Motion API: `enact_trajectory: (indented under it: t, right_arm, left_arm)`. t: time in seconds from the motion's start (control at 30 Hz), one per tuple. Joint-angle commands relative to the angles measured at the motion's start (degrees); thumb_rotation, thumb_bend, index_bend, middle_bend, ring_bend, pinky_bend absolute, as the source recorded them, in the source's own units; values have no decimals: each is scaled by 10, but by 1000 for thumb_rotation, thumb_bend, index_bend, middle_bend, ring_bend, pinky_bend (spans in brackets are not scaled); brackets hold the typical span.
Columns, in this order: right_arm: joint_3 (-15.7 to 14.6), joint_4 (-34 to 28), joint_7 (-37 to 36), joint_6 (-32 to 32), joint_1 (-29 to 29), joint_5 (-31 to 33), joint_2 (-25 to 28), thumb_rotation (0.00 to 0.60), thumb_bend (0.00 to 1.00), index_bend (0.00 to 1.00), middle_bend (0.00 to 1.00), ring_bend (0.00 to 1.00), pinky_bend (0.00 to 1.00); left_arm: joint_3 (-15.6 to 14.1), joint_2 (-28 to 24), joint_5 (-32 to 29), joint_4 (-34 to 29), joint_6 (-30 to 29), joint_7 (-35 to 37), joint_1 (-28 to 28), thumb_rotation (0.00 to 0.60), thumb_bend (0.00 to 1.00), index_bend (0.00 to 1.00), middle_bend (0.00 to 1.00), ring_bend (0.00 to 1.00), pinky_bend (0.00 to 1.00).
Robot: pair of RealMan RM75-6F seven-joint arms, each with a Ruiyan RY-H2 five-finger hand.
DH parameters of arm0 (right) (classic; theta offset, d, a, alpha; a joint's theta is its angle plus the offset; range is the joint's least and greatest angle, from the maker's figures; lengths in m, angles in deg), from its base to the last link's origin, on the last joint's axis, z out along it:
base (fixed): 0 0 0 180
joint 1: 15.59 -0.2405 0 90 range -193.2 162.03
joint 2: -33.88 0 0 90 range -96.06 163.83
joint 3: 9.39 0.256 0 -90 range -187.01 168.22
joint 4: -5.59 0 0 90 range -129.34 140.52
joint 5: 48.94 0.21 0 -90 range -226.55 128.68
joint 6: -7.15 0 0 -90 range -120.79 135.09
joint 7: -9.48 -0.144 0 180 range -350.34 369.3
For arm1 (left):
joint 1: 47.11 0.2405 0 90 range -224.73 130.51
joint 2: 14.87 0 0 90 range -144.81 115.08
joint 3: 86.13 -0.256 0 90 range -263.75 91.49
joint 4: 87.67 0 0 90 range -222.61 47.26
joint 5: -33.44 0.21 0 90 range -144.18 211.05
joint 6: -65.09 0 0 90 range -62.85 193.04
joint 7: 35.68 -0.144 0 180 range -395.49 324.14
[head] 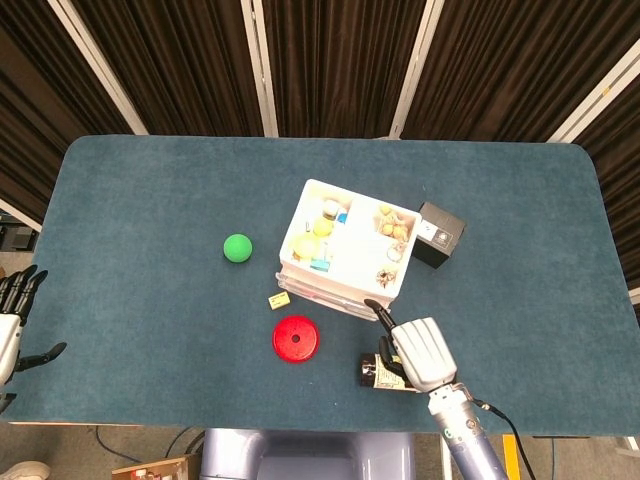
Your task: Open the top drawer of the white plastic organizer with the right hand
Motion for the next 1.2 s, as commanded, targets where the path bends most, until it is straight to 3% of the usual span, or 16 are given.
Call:
enact_trajectory:
  t: [0.03,0.37,0.67,1.2]
  right_arm:
    - [1,-2,7,-2,-1,2,2,600,708,145,950,879,887]
    - [7,-14,14,-16,-5,22,0,600,724,344,974,904,889]
    - [24,-19,2,-31,-16,51,-10,600,730,378,979,907,897]
    - [-14,-65,6,-22,-2,19,8,600,735,387,980,907,898]
  left_arm:
    - [0,0,-1,0,1,1,0,600,37,9,0,0,55]
    - [0,-1,-2,0,2,3,-1,600,36,9,0,0,55]
    - [2,-2,-5,-1,4,4,-1,600,36,9,0,0,55]
    - [2,-2,-5,0,5,5,-2,600,36,9,0,0,55]
